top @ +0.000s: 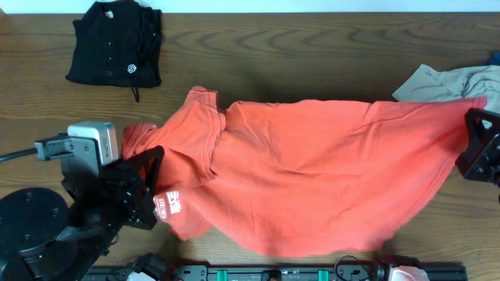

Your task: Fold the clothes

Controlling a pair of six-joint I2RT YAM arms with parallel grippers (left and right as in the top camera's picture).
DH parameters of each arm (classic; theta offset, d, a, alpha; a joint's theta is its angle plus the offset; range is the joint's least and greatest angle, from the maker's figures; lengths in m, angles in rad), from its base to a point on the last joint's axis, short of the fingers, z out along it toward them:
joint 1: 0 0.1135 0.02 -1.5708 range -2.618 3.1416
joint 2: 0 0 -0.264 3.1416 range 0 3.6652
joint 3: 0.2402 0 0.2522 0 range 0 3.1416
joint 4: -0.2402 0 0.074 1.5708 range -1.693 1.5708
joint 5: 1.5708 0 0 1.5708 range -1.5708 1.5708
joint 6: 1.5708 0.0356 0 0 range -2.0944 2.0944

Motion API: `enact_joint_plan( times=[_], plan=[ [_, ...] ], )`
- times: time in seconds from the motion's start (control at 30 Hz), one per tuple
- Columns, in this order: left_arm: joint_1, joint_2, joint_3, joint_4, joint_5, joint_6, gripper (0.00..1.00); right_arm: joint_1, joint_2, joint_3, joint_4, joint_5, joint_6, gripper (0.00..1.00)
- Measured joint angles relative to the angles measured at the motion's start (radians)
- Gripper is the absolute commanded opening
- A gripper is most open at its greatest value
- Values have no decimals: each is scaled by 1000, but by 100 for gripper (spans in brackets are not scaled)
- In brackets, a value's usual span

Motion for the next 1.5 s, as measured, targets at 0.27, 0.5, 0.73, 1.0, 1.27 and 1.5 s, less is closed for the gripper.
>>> enact_joint_plan(
  times=[0.27, 0.5, 0.73, 1.0, 1.27, 1.5],
  plan=[
    [-1, 143, 11, 2, -56, -75, 6, 0, 104, 1, 19, 3, 0, 1],
    [0, 430, 10, 16, -161, -158, 6, 0, 322, 2, 74, 3, 1, 1],
    [71, 712, 9, 122, -229, -188, 6, 0, 554, 1, 198, -10, 1, 1],
    [201, 1000, 9, 364, -263, -149, 15, 2, 799, 1, 373, -60, 1, 1],
    [250, 1163, 9, 601, -272, -42, 31, 42, 1014, 1, 516, -72, 1, 2],
    [251, 1231, 9, 699, -279, 31, 80, 90, 1127, 1, 592, 11, 4, 19]
  ],
)
